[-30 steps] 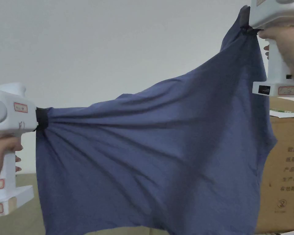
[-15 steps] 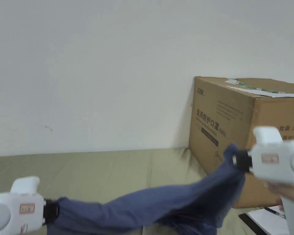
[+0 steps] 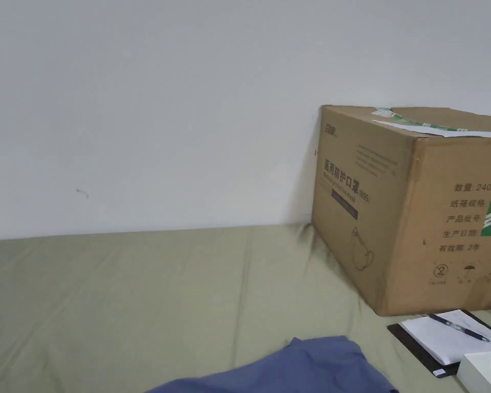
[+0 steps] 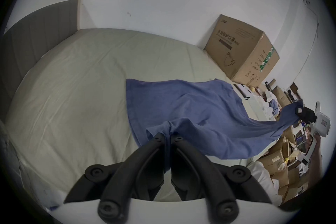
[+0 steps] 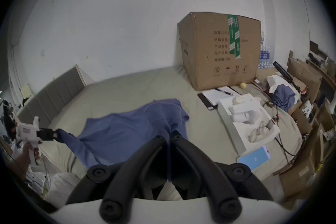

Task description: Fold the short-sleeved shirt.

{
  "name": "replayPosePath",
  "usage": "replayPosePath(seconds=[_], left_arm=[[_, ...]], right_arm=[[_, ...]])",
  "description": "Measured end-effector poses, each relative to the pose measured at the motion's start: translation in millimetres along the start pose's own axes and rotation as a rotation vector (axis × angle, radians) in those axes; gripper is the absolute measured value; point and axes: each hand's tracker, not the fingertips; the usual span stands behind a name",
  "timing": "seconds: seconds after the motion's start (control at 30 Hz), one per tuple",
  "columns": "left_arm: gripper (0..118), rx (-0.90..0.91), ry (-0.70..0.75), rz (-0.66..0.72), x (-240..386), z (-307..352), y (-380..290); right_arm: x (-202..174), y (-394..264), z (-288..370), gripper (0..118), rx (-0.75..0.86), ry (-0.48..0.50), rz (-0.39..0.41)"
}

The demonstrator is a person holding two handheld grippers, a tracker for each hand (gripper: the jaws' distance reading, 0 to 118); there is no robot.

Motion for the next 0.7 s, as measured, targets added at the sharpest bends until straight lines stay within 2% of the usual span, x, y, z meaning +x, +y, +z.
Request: replayPosePath(seconds=[0.1,0.23,0.27,0.3,0.33,0.37,0.4,0.43,0.5,0.63,0.7], left_arm=[[4,-0.09,0.052,0.011,-6,-28,-2],[4,-0.201,0.116,0.055,-16,-77,-6],[11,-0.206,0.119,0.059,-18,-85,-7],[25,-0.206,0.133,0.062,-20,-91,-10],[49,-0.192,0.156,0.084,-23,-93,-11],[89,-0.182,0.159,0.109,-25,-91,-15],[110,-0.176,0.149,0.135,-29,-89,-15],[118,-0.17,0.146,0.153,-32,-85,-15],[118,-0.092,0.131,0.176,-35,-64,-14],[118,-0.04,0.121,0.197,-35,-20,-5],[116,0.0,0.088,0.203,-30,2,-2]], right_arm=[[4,-11,-38,1,-0.155,-0.024,0.005],[7,-39,-123,2,-0.348,-0.055,-0.019],[6,-45,-138,7,-0.379,-0.085,-0.028],[7,-51,-150,17,-0.399,-0.099,-0.039],[14,-58,-161,38,-0.418,-0.099,-0.06],[14,-60,-165,78,-0.418,-0.098,-0.082],[13,-61,-167,104,-0.423,-0.096,-0.097],[13,-61,-164,116,-0.421,-0.095,-0.11],[9,-57,-151,118,-0.34,-0.058,-0.138],[-11,-39,-115,117,-0.151,-0.044,-0.108],[-29,-26,-98,109,-0.105,-0.002,-0.093]])
